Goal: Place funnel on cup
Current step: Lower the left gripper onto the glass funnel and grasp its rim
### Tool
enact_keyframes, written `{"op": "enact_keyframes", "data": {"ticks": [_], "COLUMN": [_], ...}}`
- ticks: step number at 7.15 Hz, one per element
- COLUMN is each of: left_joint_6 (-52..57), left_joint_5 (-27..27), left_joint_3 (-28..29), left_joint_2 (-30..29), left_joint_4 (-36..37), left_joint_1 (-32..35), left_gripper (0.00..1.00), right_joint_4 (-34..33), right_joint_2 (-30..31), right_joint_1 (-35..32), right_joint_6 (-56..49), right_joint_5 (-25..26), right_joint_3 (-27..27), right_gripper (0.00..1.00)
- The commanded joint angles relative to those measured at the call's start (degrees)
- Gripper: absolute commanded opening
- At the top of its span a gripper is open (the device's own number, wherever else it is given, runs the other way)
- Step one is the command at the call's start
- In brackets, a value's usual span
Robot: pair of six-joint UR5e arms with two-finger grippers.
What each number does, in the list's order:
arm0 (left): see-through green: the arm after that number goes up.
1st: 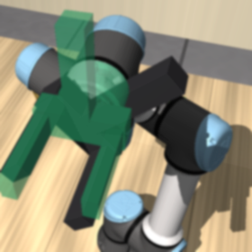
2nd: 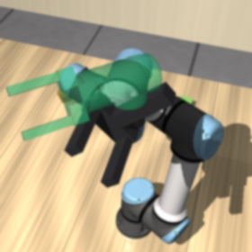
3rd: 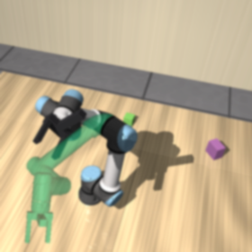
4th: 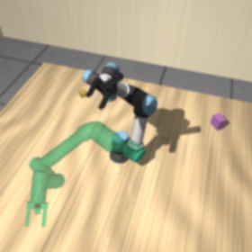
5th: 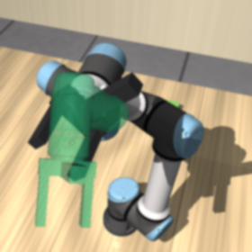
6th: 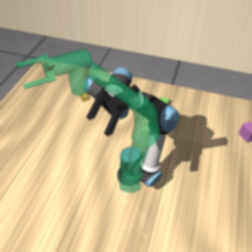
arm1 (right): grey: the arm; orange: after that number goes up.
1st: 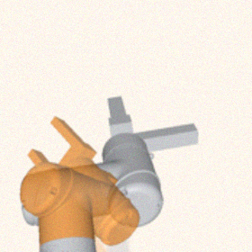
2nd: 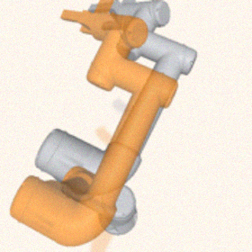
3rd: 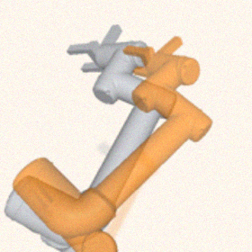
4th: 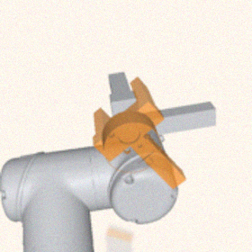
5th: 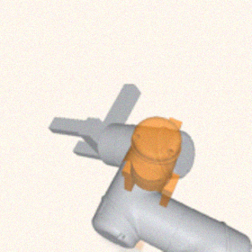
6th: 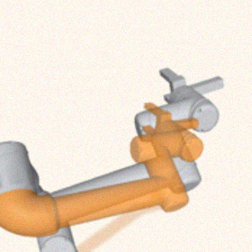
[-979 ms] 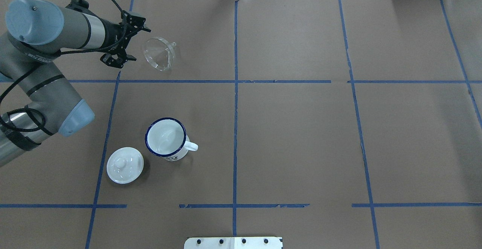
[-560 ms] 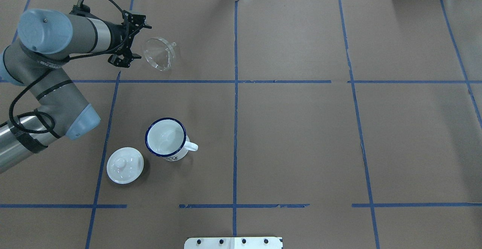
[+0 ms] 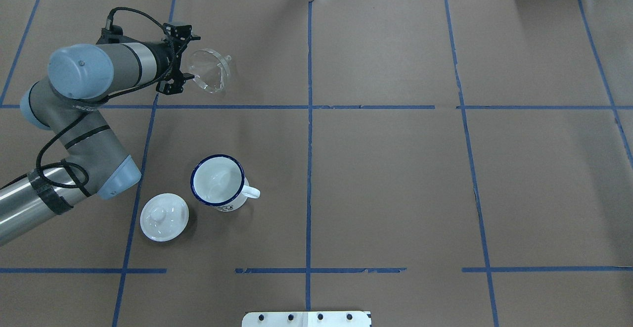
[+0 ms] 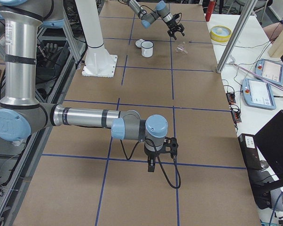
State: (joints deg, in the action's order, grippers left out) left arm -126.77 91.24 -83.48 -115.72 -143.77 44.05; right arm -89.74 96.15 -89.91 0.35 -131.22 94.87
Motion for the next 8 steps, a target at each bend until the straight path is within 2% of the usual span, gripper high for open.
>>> {"op": "enact_keyframes", "data": {"ticks": [1, 4, 5, 6, 8], "left_joint_6": [3.5, -0.8, -0.9, -0.9, -0.9], "left_joint_5": [0.0, -0.5, -3.0, -3.0, -3.1], "left_joint_3": [3.4, 8.9, 11.2, 12.3, 12.6], "left_joint_2": [-0.1, -3.3, -5.0, -5.4, -5.4], "left_joint_4": [-6.8, -8.8, -9.1, -10.4, -10.5], "left_joint_1": [0.0, -0.3, -0.3, -0.3, -0.1], "left_gripper": [0.91, 0.87, 0.87, 0.85, 0.64], "right_joint_4": [0.0, 0.0, 0.0, 0.0, 0.0], "right_joint_2": [0.0, 0.0, 0.0, 0.0, 0.0], "right_joint_1": [0.0, 0.0, 0.0, 0.0, 0.0], "right_joint_6": [0.0, 0.0, 0.0, 0.0, 0.0], "right_joint_5": [0.0, 0.0, 0.0, 0.0, 0.0], "right_joint_3": [0.0, 0.1, 0.1, 0.1, 0.1], "right_gripper": [1.0, 1.0, 1.0, 1.0, 1.0]}}
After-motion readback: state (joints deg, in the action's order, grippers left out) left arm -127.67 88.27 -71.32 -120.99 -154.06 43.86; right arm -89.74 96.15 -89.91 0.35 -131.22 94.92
